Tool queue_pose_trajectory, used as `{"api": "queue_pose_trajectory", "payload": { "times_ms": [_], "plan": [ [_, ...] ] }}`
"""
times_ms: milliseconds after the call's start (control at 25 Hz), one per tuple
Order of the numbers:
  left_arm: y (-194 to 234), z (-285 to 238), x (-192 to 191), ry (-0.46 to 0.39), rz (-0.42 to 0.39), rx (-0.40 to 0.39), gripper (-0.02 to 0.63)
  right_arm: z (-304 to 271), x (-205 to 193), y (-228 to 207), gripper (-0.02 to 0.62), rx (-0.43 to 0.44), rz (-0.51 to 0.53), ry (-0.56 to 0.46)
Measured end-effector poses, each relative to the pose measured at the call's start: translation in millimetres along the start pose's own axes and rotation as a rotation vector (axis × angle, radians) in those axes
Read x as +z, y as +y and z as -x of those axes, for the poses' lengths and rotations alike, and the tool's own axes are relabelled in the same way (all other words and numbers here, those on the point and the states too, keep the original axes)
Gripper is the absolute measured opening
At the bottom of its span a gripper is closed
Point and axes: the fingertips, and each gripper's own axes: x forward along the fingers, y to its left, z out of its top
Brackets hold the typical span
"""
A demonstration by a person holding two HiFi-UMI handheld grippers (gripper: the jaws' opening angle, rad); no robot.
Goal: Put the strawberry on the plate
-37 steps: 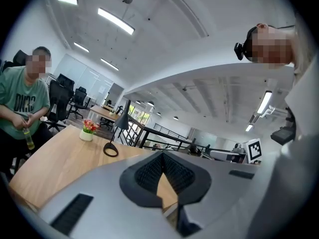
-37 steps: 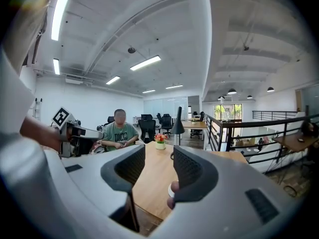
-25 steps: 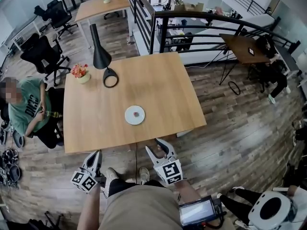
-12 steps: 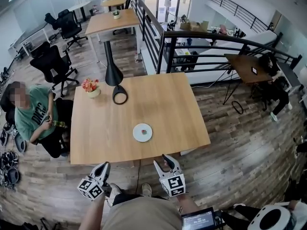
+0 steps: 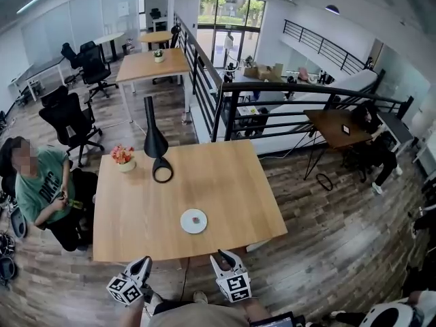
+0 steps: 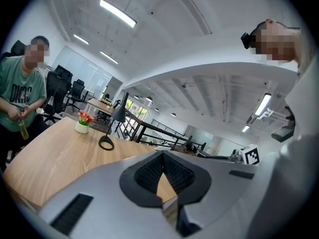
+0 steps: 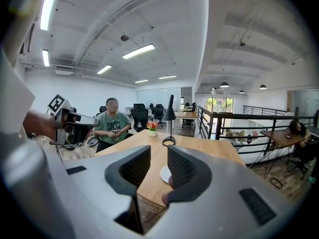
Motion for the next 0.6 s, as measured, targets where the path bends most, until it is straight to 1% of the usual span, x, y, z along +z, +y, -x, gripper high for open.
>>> {"api": "queue_pose_trajectory", "payload": {
  "times_ms": [240, 480, 600],
  "plan": [
    [-8.1, -0.2, -13.6, 0.009, 0.019, -0.011, 0.002, 8.9, -5.1, -1.2, 0.114, 0.003, 0.014, 0.017],
    [-15.5, -2.5, -17.4, 0.007, 0.015, -0.022, 0.002, 15.4, -1.0, -10.8, 0.114, -0.024, 0.025, -0.015],
    [-17.8, -4.3, -16.8, -0.001, 0.008, -0.024, 0.002, 17.4, -1.6, -14.9, 0.114, -0.021, 0.030, -0.013]
  ]
}}
